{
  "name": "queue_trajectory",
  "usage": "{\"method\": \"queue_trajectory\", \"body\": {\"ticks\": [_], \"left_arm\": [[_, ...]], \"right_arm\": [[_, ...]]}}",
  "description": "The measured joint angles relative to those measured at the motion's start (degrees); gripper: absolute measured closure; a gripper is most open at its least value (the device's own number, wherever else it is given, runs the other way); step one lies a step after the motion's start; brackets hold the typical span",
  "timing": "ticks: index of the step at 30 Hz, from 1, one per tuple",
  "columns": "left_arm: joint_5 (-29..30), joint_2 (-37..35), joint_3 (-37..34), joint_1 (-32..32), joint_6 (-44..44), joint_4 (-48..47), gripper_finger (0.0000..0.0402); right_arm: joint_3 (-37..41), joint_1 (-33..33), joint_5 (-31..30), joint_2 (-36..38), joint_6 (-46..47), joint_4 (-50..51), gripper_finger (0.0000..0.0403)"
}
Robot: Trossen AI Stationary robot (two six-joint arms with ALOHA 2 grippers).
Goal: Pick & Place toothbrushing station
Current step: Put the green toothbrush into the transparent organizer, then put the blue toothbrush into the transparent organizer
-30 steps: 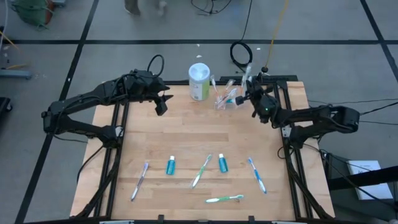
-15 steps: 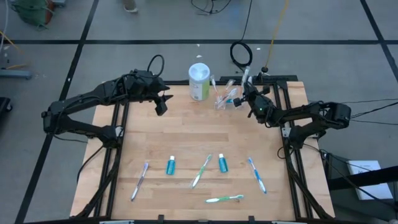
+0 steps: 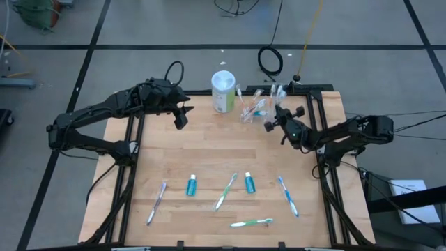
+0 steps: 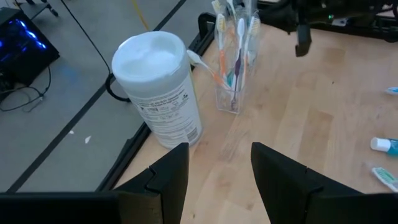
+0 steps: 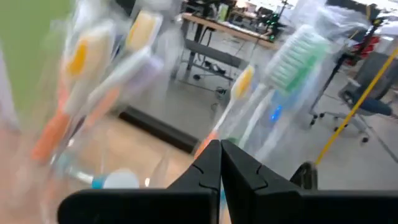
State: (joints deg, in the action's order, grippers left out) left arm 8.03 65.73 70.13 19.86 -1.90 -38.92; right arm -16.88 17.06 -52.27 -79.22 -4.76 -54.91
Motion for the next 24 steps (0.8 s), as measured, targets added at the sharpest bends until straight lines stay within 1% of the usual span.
{"method": "queue_trajectory", "body": {"ticks": [2,7,11,14,18,21,24], "left_arm": [[0.0,0.0,0.0,0.0,0.7,0.01,0.0225],[-0.23,0.0,0.0,0.0,1.23,0.0,0.0224],[-0.55,0.0,0.0,-0.38,3.21,0.0,0.0224],[-0.59,0.0,0.0,-1.17,4.13,0.02,0.0224],[-0.64,0.0,0.0,-2.43,4.85,0.01,0.0225],[-0.7,0.0,0.0,-3.3,5.15,0.02,0.0225],[-0.7,0.0,0.02,-4.36,5.26,0.02,0.0225]], "right_arm": [[1.04,-0.77,0.18,0.02,1.07,-0.13,0.0403],[2.8,-1.94,4.58,0.04,2.33,-0.16,0.0403],[2.86,-2.56,4.46,0.23,4.53,-0.05,0.039],[2.86,-3.13,4.5,1.48,4.55,0.81,0.0366],[2.9,-4.64,4.54,4.26,5.01,4.95,0.0323],[2.9,-6.2,4.54,6.9,8.05,10.22,0.0289],[2.9,-8.28,5.5,10.07,10.82,18.14,0.0258]]}}
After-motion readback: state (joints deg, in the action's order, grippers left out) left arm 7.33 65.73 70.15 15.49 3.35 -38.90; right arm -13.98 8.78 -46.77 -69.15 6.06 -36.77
